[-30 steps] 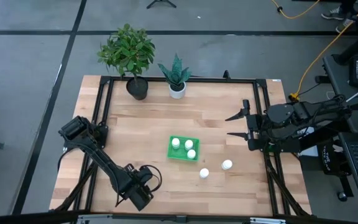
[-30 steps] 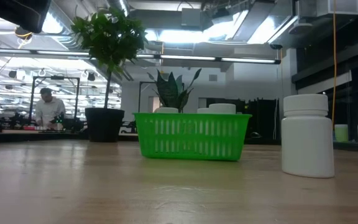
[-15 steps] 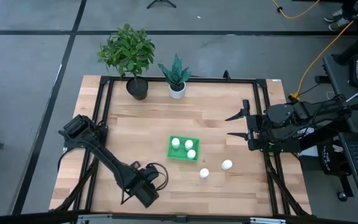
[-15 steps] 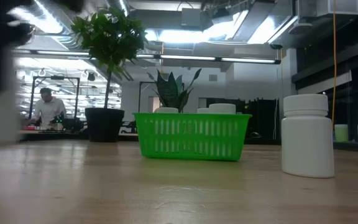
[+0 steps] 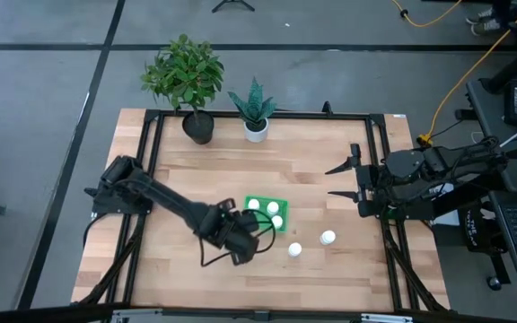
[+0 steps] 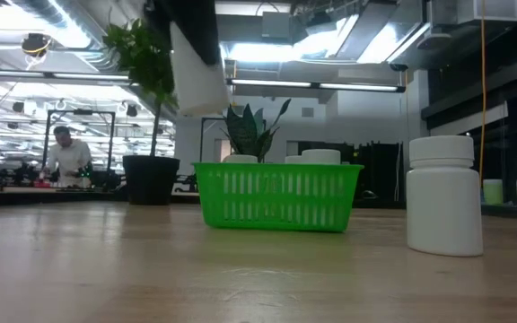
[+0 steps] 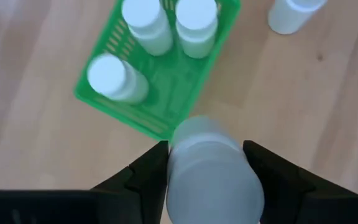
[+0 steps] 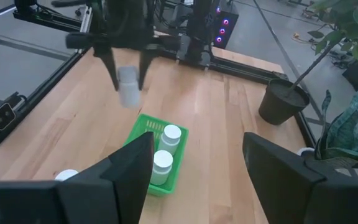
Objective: Pick and place pill bottles into a basket
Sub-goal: Put the white pill bottle into the green bin
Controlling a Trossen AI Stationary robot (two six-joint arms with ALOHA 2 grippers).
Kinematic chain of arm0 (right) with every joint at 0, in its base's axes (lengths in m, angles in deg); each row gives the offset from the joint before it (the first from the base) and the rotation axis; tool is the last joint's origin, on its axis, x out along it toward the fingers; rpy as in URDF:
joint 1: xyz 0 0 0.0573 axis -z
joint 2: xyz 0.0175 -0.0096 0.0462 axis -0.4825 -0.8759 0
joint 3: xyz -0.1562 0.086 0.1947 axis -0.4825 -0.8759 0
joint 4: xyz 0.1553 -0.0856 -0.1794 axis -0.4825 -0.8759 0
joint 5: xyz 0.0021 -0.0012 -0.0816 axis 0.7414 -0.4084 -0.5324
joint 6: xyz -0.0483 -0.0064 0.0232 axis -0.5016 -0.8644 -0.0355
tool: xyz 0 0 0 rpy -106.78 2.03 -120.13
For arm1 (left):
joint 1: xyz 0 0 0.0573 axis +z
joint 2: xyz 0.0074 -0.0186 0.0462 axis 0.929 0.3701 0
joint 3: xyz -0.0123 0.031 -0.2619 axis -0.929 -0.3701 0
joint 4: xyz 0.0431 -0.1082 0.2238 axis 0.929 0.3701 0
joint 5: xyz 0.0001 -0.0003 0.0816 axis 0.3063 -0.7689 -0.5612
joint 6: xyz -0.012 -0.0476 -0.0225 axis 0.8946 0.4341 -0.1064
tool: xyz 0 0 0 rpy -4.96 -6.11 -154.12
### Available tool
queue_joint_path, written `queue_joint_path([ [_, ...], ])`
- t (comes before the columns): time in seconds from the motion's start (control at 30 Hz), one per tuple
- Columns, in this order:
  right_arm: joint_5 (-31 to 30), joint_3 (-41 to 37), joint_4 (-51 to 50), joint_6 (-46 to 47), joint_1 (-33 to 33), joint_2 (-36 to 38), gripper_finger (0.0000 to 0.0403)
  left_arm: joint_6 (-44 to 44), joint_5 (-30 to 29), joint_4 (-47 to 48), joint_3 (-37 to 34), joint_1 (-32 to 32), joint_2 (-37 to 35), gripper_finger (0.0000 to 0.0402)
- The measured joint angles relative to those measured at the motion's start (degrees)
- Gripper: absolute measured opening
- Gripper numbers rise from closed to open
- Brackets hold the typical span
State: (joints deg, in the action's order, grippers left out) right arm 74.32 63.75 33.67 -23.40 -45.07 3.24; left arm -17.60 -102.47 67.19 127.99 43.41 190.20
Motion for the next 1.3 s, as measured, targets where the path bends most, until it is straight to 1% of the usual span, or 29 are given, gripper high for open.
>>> queue_joint_path([
  [0.27,0.0,0.0,0.0,-0.5,0.0,0.0,0.0248,-12.6,0.8,-0.6,0.0,7.0,0.0,0.0177],
  [0.4,0.0,0.0,0.0,-0.7,0.0,0.0,0.0248,-17.1,2.8,-4.0,0.0,9.7,0.0,0.0177],
  [0.5,0.0,0.0,0.0,-0.7,0.0,0.0,0.0248,-19.6,3.1,-6.6,0.0,10.6,0.4,0.0177],
  [0.7,0.0,0.0,-0.9,-0.7,0.0,0.0,0.0248,-20.9,5.0,-8.3,0.0,11.1,1.9,0.0177],
  [0.77,0.0,0.0,-1.0,-0.6,0.0,0.0,0.0248,-20.9,5.9,-10.1,0.1,11.1,2.6,0.0177],
  [1.3,0.0,0.0,-1.9,0.3,0.0,0.0,0.0248,-23.4,9.2,-13.4,0.1,11.1,8.6,0.0177],
])
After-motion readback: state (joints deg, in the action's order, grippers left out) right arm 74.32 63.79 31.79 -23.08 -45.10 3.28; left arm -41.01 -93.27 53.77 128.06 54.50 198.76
